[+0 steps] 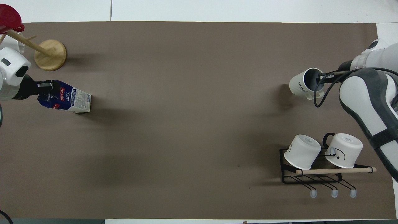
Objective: Place cup and milk on table
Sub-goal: 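Carry the white mug toward the table center with the right gripper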
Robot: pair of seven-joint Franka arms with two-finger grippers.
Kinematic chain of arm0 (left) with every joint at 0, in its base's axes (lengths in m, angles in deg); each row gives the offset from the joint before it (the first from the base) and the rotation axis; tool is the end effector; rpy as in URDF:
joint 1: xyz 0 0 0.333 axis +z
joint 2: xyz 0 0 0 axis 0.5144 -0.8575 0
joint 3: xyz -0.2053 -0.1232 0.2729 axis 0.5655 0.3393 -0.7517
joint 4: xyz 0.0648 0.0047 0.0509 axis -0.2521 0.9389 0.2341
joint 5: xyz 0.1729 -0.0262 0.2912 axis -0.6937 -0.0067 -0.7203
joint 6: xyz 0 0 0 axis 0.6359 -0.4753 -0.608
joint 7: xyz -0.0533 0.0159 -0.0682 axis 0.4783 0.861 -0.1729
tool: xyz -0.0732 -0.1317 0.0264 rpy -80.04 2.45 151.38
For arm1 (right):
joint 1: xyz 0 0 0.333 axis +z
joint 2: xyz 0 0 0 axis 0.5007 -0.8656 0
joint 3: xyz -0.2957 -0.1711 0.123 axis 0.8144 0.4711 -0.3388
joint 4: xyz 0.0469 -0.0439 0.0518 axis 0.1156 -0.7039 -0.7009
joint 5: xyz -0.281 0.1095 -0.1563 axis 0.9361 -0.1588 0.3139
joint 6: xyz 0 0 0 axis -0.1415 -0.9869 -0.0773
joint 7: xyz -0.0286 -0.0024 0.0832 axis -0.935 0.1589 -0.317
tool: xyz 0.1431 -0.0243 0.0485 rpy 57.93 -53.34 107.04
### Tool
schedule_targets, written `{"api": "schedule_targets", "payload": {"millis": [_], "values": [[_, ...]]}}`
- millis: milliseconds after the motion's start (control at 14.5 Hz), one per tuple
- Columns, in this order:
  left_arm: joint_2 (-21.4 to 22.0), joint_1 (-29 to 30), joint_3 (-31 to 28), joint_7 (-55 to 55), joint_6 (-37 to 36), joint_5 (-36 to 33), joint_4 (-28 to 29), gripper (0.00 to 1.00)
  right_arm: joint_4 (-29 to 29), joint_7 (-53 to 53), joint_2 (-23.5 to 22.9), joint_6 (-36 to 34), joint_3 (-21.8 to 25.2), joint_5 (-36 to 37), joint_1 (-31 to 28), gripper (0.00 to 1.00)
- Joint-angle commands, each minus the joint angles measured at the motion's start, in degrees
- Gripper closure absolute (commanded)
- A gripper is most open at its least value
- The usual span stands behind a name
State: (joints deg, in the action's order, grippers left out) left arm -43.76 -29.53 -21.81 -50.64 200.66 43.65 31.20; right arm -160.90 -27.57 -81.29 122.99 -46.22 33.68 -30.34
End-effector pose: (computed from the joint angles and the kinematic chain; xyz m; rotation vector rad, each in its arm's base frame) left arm 0.5389 0.0198 0.4864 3.1062 0.0609 0.2107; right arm 0.5844 -0.0088 0.4517 -3.0143 -0.0658 -0.1685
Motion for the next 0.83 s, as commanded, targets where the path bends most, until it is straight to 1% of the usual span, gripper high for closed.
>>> {"api": "schedule_targets", "payload": {"millis": [0, 138, 276, 414, 483, 552, 690, 759], "values": [[1.27, 0.24, 0.14, 0.54, -0.26, -0.92, 0.28, 1.0, 3.93, -11.5, 0.37, -3.9, -0.18, 5.51, 6.33, 1.0], [1.88, 0.33, 0.14, 0.36, -1.75, -1.18, -0.86, 1.0, 4.39, -19.68, 0.28, -4.09, -0.18, 7.55, 13.01, 1.0], [2.67, 0.16, 0.14, 0.36, -5.08, -2.32, -2.97, 1.0, 3.86, -26.72, 0.54, -3.21, -0.18, 7.64, 18.81, 1.0], [3.9, -0.19, 0.14, 0.28, -5.89, -2.94, -3.59, 1.0, 3.86, -31.82, 0.11, -1.63, -0.18, 8.16, 22.95, 1.0], [4.17, -0.2, 0.22, 0.28, -6.67, -2.94, -4.29, 1.0, 3.86, -34.46, -0.85, -0.32, -0.18, 9.74, 25.23, 1.0], [4.08, -0.2, 0.22, 0.28, -9.2, -2.94, -5.95, 1.0, 3.86, -36.83, -1.47, 0.65, -0.18, 11.4, 26.91, 1.0], [3.64, -0.28, 0.31, 0.28, -12.9, -2.94, -9.56, 1.0, 3.69, -38.0, -2.35, 1.97, -0.18, 12.04, 29.38, 1.0], [3.64, -0.28, 0.31, 0.19, -13.79, -2.94, -10.44, 1.0, 3.25, -38.09, -2.36, 1.98, -0.18, 12.04, 29.99, 1.0]]}}
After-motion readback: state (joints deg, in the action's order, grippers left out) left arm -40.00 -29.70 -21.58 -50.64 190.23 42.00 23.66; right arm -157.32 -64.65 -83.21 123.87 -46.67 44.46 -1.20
